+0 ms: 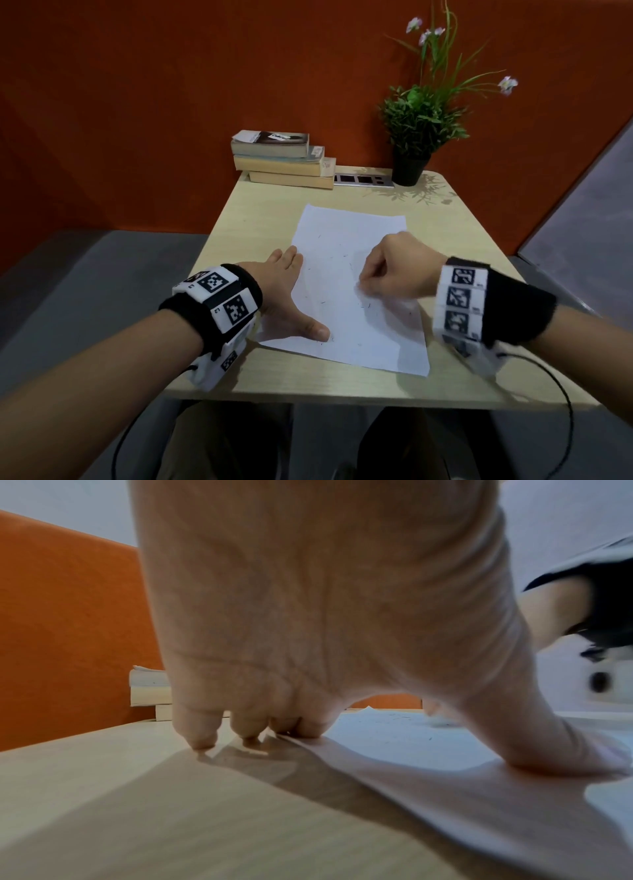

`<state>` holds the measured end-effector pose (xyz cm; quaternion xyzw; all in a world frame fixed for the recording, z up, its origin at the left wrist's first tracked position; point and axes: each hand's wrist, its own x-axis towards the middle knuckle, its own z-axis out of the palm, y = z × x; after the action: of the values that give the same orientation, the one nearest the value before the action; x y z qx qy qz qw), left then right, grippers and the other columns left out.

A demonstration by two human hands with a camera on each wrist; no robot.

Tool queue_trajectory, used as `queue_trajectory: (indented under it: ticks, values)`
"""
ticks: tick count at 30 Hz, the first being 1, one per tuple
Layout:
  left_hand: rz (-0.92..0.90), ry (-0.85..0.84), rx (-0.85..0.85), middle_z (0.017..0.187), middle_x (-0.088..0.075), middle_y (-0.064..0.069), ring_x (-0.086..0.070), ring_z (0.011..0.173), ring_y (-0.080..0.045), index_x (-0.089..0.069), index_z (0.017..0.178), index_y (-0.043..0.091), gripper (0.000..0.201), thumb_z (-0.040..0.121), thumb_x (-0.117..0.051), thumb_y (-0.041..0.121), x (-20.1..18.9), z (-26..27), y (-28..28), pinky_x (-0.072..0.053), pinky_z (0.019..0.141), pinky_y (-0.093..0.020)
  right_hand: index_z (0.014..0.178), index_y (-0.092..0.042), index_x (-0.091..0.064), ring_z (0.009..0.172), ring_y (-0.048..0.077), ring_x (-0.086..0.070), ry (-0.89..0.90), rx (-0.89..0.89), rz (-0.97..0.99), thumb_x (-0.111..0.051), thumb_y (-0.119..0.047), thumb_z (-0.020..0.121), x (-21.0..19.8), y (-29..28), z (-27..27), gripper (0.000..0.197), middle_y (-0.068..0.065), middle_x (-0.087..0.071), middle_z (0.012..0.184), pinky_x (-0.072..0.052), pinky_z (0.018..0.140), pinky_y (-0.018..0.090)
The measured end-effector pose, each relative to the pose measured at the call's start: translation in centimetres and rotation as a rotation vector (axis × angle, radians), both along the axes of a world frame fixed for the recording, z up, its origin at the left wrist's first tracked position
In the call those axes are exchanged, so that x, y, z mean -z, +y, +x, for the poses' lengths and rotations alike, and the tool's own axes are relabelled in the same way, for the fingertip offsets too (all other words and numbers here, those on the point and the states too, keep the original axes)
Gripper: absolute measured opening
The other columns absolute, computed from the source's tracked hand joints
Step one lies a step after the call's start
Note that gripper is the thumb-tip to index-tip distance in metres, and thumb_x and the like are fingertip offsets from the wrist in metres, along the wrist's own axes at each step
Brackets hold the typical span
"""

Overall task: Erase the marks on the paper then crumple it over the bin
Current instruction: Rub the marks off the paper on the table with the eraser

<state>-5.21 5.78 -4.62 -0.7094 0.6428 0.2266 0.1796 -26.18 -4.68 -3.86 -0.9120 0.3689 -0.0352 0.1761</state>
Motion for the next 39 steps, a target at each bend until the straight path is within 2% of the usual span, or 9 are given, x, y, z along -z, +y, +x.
queue_trajectory:
  ticks: [3,10,15,17,22,25,31,35,39]
  values:
    - [-0.008,0.014,-0.003,0.161,0.033,0.004,0.023,0.151,-0.016,0.023,0.156,0.014,0.152,0.055,-0.056,0.095,0.3,0.3,-0.1,-0.007,0.125,-0.046,0.078,-0.02,-0.08,0.068,-0.004,-0.065,0.025,-0.146,0.039,-0.073,-0.021,0.077,0.6,2.5,-0.5,0.007,-0.012,-0.075,0.075,-0.046,0.063,0.007]
    - [0.0,0.007,-0.006,0.162,0.032,0.0,0.023,0.151,-0.02,0.023,0.155,0.013,0.151,0.056,-0.056,0.095,0.5,-0.1,-0.3,-0.007,0.124,-0.051,0.079,-0.017,-0.081,0.074,0.009,-0.069,0.052,0.118,-0.105,-0.07,-0.013,0.079,-0.3,-3.5,-1.7,0.012,-0.006,-0.076,0.08,-0.06,0.073,0.029]
    - [-0.009,0.009,-0.005,0.162,0.031,0.0,0.023,0.151,-0.019,0.022,0.156,0.013,0.153,0.053,-0.056,0.096,0.5,0.1,-0.4,-0.008,0.124,-0.05,0.078,-0.022,-0.08,0.071,-0.005,-0.066,0.019,-0.131,0.064,-0.075,-0.023,0.078,-0.1,2.4,-0.9,0.005,-0.015,-0.074,0.076,-0.048,0.064,0.008]
    - [-0.004,0.007,-0.001,0.162,0.032,0.0,0.023,0.151,-0.02,0.023,0.156,0.013,0.156,0.05,-0.054,0.097,0.7,0.2,-0.5,-0.008,0.124,-0.05,0.081,-0.022,-0.081,0.071,-0.003,-0.066,0.029,-0.184,0.071,-0.076,-0.024,0.078,0.5,2.9,-1.1,0.006,-0.014,-0.075,0.078,-0.049,0.066,0.01]
    - [0.002,0.003,0.007,0.162,0.033,0.0,0.023,0.151,-0.021,0.024,0.155,0.013,0.155,0.051,-0.053,0.098,1.0,0.2,-0.5,-0.01,0.124,-0.051,0.077,-0.017,-0.081,0.071,0.002,-0.068,0.035,0.044,-0.034,-0.075,-0.016,0.078,0.0,-3.2,-1.7,0.006,-0.01,-0.076,0.077,-0.056,0.069,0.022]
    - [-0.005,0.004,-0.001,0.162,0.033,0.0,0.024,0.151,-0.02,0.025,0.155,0.013,0.155,0.052,-0.055,0.098,0.7,0.3,-0.5,-0.009,0.124,-0.05,0.076,-0.018,-0.08,0.076,0.008,-0.07,0.003,0.081,-0.07,-0.071,-0.015,0.075,-0.4,-3.8,0.4,0.009,-0.01,-0.075,0.076,-0.059,0.073,0.026]
    - [-0.018,0.005,-0.009,0.162,0.032,0.0,0.021,0.152,-0.019,0.024,0.155,0.012,0.153,0.055,-0.057,0.095,0.7,-0.1,-0.3,-0.011,0.124,-0.048,0.078,-0.019,-0.08,0.071,0.001,-0.067,-0.026,-0.149,0.013,-0.071,-0.022,0.079,0.7,-0.1,6.0,0.009,-0.009,-0.076,0.077,-0.056,0.07,0.019]
    - [-0.021,-0.001,0.002,0.162,0.032,0.001,0.021,0.152,-0.019,0.024,0.155,0.013,0.153,0.054,-0.054,0.097,0.7,-0.1,-0.1,-0.012,0.124,-0.048,0.07,-0.015,-0.078,0.07,0.011,-0.07,-0.061,0.093,-0.042,-0.071,-0.018,0.077,1.3,-5.9,5.1,0.01,-0.007,-0.074,0.069,-0.062,0.07,0.034]
    - [-0.009,0.003,0.002,0.161,0.033,0.001,0.022,0.151,-0.02,0.024,0.155,0.013,0.156,0.049,-0.051,0.099,0.5,0.0,-0.2,-0.011,0.124,-0.05,0.077,-0.016,-0.08,0.077,0.017,-0.069,-0.041,0.191,-0.083,-0.073,-0.019,0.08,1.2,-8.0,3.7,0.009,-0.003,-0.075,0.077,-0.06,0.07,0.031]
